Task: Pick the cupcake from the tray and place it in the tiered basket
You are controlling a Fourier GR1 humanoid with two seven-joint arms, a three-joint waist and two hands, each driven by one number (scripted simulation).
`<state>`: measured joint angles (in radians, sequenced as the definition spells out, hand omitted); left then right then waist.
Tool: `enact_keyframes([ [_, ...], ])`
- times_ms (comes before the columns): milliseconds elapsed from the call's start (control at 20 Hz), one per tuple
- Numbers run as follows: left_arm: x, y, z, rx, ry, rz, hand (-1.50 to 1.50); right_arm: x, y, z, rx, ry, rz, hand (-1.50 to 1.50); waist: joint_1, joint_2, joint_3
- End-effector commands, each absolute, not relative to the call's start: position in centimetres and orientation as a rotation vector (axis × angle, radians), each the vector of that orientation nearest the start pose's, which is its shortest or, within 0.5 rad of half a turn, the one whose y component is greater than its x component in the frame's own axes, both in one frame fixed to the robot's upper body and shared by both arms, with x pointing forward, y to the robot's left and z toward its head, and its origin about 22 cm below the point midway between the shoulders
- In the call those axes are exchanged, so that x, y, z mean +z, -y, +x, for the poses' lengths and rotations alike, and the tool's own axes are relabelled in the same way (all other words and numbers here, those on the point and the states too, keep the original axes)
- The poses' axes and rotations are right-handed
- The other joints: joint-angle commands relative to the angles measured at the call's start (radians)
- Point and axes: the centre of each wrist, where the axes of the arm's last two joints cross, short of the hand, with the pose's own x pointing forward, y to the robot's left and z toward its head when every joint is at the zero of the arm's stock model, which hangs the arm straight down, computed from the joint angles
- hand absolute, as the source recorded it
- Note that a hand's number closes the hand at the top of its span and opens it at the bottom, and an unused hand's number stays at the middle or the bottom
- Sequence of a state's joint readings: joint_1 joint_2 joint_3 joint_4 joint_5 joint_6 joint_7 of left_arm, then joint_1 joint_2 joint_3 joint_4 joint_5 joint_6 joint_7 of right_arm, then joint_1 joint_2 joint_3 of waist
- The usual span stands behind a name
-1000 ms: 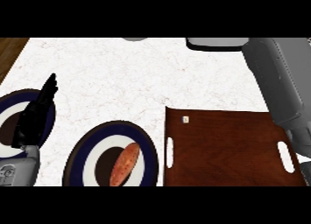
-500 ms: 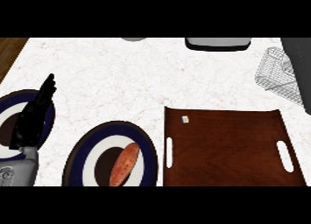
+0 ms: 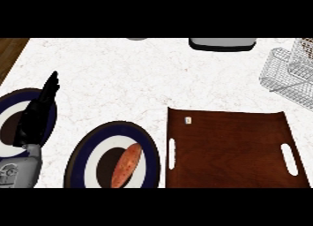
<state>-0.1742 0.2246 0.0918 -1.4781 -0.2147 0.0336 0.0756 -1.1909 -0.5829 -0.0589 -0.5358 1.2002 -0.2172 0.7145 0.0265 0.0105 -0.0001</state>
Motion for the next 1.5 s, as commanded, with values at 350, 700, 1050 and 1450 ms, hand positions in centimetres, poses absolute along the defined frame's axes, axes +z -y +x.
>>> enact_keyframes([
  [350,3.5,-29.3,27.7,-0.248,1.536,0.392,0.0,22.9,37.6,44.3,0.424,0.833,-1.734,1.5,-0.001,-0.003,0.001],
  [700,3.8,-30.1,28.2,-0.243,1.542,0.424,0.0,20.3,42.2,42.2,0.422,0.893,-1.57,1.5,-0.006,-0.003,0.001],
  [1050,3.3,-28.9,28.7,-0.262,1.554,0.408,0.0,18.5,42.5,42.2,0.189,0.867,-1.323,-1.5,0.001,0.004,0.002],
  [1450,3.7,-28.7,28.7,-0.255,1.555,0.431,0.0,15.2,44.0,40.5,0.063,1.033,-1.342,-1.5,-0.01,0.0,0.002],
])
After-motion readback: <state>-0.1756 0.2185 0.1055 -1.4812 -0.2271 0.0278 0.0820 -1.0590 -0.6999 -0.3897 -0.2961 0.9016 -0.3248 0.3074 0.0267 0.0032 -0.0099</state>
